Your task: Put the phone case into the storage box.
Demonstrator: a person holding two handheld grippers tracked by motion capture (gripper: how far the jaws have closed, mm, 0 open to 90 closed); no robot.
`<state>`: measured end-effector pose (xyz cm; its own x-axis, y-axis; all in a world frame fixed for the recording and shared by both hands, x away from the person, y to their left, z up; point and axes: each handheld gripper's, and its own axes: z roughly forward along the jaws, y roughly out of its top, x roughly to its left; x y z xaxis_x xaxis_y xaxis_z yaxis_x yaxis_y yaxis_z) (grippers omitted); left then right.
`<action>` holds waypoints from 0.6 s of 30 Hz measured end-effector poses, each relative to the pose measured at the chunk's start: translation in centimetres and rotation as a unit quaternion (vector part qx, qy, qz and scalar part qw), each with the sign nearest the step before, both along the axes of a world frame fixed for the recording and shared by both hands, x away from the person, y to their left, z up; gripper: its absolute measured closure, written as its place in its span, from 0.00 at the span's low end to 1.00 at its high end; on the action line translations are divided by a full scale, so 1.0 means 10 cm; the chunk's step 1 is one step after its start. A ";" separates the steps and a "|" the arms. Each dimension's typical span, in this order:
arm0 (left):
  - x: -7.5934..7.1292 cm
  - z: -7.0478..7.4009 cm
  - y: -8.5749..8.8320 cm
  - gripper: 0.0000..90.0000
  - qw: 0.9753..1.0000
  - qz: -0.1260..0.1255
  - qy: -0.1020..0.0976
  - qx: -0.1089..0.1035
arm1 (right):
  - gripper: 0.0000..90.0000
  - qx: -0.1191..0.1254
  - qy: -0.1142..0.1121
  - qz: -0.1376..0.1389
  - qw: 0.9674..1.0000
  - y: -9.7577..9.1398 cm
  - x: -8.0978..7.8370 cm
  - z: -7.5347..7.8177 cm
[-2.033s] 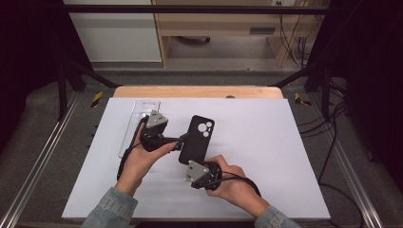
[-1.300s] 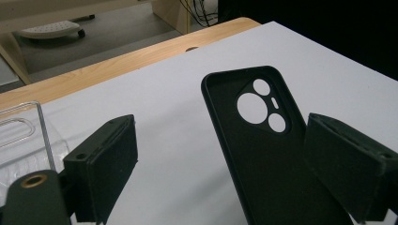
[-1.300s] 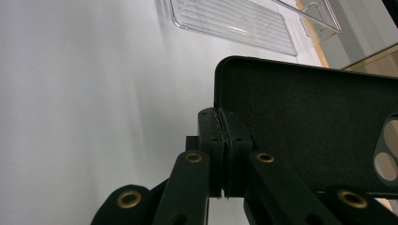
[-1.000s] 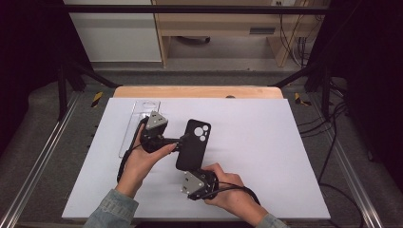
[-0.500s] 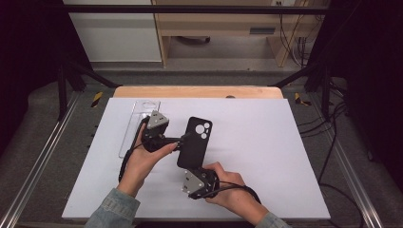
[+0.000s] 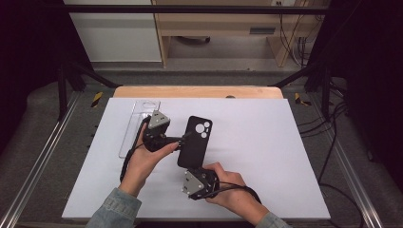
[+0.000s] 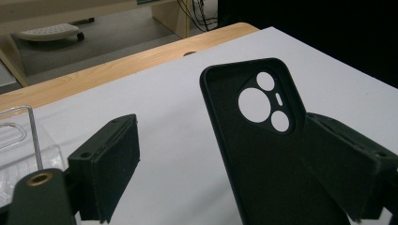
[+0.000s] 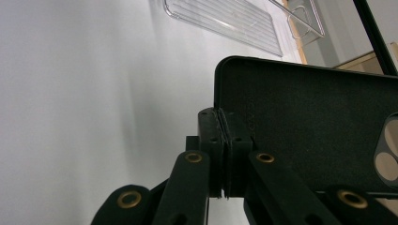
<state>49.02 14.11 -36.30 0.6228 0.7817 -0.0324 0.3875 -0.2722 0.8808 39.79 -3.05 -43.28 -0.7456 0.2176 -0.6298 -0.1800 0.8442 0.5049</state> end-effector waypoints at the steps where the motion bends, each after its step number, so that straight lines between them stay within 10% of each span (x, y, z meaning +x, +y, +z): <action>1: 0.00 0.00 0.00 0.14 1.000 0.000 0.000 0.000 | 0.99 -0.002 -0.005 0.005 1.000 0.00 0.01 0.00; 18: 0.04 -0.08 -0.04 0.32 1.000 0.001 0.019 -0.006 | 0.99 -0.008 -0.012 0.010 1.000 0.01 -0.01 0.01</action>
